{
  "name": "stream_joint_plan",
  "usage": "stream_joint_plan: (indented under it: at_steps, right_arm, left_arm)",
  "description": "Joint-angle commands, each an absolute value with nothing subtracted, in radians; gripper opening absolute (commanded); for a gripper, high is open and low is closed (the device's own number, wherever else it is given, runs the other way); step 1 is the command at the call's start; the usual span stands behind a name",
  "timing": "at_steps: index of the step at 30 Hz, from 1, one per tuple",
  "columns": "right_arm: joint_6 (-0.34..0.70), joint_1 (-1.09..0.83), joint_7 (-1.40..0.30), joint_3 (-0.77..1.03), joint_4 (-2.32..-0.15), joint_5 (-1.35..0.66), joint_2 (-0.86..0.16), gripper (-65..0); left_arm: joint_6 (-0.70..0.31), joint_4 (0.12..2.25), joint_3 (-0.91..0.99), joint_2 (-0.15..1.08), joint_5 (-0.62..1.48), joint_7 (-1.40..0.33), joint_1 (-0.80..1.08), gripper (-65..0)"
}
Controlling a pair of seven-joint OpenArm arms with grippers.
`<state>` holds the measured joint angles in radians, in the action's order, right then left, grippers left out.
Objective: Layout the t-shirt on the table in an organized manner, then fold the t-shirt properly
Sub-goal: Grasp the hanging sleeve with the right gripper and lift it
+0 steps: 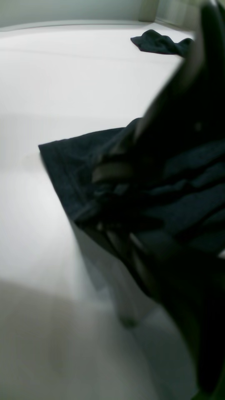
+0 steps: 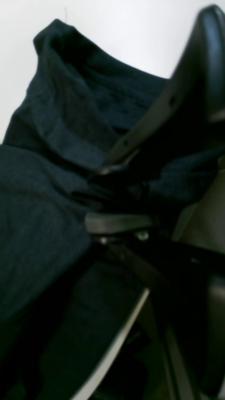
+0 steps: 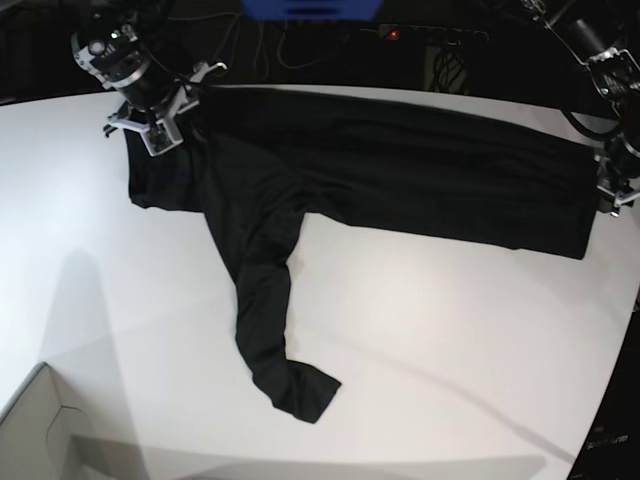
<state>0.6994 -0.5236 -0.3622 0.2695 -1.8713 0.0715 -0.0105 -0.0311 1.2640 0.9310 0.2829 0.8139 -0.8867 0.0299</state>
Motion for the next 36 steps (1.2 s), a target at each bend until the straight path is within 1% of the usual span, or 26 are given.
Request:
stream_joint_plan:
  at_steps: [1,4,10,12,18,20,24,26,29,31,33,36]
  right_arm:
    - [0.698,-0.526,-0.335,0.288,-1.910,0.048,-0.012,-46.1]
    - [0.698,-0.526,-0.335,0.317,-1.946,0.048,0.007,-45.8]
    - [0.698,-0.519,-0.335,0.337,-1.966,0.048,0.013,-44.8]
    - [0.698,-0.516,-0.335,0.338,-1.966,0.048,0.013,-42.6]
    - [0.698,-0.472,-0.337,0.338,-1.966,0.048,0.013,-32.9]
    - [0.698,-0.446,-0.338,0.348,-1.966,0.048,0.013,-31.3]
    - [0.698,-0.357,-0.343,0.348,-1.957,0.048,0.013,-30.6]
    - [0.698,-0.318,-0.383,0.344,-1.957,0.048,0.015,-30.6]
    - [0.698,-0.245,-0.486,0.344,-1.939,0.047,0.030,-30.8]
    - [0.698,-0.186,-0.541,0.344,-1.916,0.047,0.045,-30.8]
    - [0.698,-0.139,-0.578,0.341,-1.886,0.047,0.048,-30.6]
    - [0.698,-0.064,-0.610,0.306,-1.824,0.048,0.048,-30.6]
  left_arm:
    - [-0.041,1.283,0.937,0.309,0.832,-0.878,0.021,-41.6]
    - [-0.041,1.283,0.937,0.311,0.832,-0.878,0.022,-38.4]
    - [-0.041,1.313,0.937,0.311,0.832,-0.878,0.025,-37.9]
    - [-0.041,1.333,0.937,0.311,0.831,-0.878,0.041,-37.9]
    - [-0.041,1.391,0.955,0.311,0.822,-0.869,0.044,-37.9]
    - [-0.041,1.392,0.986,0.311,0.822,-0.869,0.042,-37.9]
    - [-0.041,1.385,1.000,0.311,0.822,-0.869,0.015,-37.9]
    - [-0.041,1.395,0.993,0.309,0.831,-0.871,0.002,-37.9]
    - [-0.041,1.426,0.992,0.297,0.831,-0.877,-0.033,-37.9]
    - [-0.041,1.429,0.951,0.283,0.826,-0.878,-0.062,-37.9]
    - [-0.041,1.443,0.898,0.278,0.826,-0.874,-0.068,-37.9]
    - [-0.041,1.460,0.871,0.272,0.822,-0.871,-0.062,-37.9]
